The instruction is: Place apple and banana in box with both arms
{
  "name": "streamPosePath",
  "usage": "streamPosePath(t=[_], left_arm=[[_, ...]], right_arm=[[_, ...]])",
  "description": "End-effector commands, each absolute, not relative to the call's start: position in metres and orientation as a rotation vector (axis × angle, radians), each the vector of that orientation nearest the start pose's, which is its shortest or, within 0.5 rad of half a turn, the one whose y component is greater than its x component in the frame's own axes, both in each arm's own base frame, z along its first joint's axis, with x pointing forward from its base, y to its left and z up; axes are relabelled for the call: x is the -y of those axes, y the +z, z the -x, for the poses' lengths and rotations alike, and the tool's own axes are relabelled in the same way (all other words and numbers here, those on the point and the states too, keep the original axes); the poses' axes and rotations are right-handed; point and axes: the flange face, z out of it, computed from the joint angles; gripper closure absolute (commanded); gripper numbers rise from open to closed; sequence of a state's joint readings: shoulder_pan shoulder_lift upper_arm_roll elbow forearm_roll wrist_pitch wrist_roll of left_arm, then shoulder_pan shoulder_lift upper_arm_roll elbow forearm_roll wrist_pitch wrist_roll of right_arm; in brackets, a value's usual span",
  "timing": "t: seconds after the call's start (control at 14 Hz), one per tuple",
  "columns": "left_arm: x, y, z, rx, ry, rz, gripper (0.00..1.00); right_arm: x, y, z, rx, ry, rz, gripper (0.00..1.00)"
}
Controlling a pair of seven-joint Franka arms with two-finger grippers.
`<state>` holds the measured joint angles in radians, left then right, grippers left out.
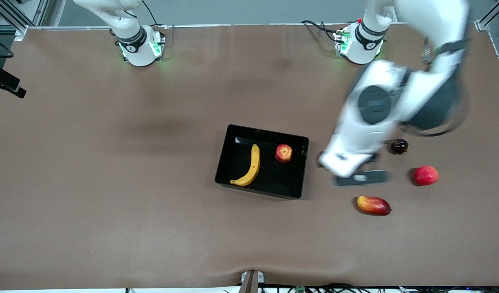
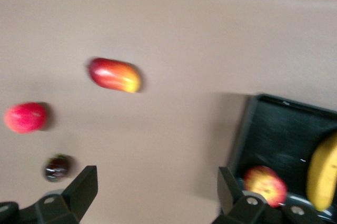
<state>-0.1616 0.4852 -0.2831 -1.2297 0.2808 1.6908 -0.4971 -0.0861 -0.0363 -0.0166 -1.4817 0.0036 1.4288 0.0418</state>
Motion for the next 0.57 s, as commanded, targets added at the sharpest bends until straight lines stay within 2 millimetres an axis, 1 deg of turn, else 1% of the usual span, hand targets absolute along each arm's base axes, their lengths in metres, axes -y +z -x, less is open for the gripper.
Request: streamPosePath(t=[0.0,0.07,0.14,0.29,0.36,0.43,0.5], left_arm=[[0.146,0.549,-0.658,0.131,-0.108,3.08,0.0],[0.104,0.573,-0.653,0.201,-0.113,3.086,0.0],[0.071,0.585,-0.649,0.235,-0.099,3.078,0.0],[0.02,0.614,-0.637,0.174,-0.125,3.067,0.0],[0.004,0.623,-0.629,0.141,-0.112,3.06,0.0],[-0.001,0.635,-0.619,0.14,-0.102,3.053,0.0],[0.0,0.644,-0.609,0.134,-0.077,3.055,0.0]], right_arm=[[0.057,0.676,-0.525,-0.225,0.02,3.111,0.0],[0.057,0.676,-0.525,-0.225,0.02,3.111,0.0],[0.057,0.676,-0.525,-0.225,0.02,3.111,0.0],[0.057,0.676,-0.525,-0.225,0.02,3.111,0.0],[0.057,0.676,-0.525,-0.225,0.02,3.111,0.0],[0.057,0.676,-0.525,-0.225,0.02,3.111,0.0],[0.057,0.676,-0.525,-0.225,0.02,3.111,0.0]])
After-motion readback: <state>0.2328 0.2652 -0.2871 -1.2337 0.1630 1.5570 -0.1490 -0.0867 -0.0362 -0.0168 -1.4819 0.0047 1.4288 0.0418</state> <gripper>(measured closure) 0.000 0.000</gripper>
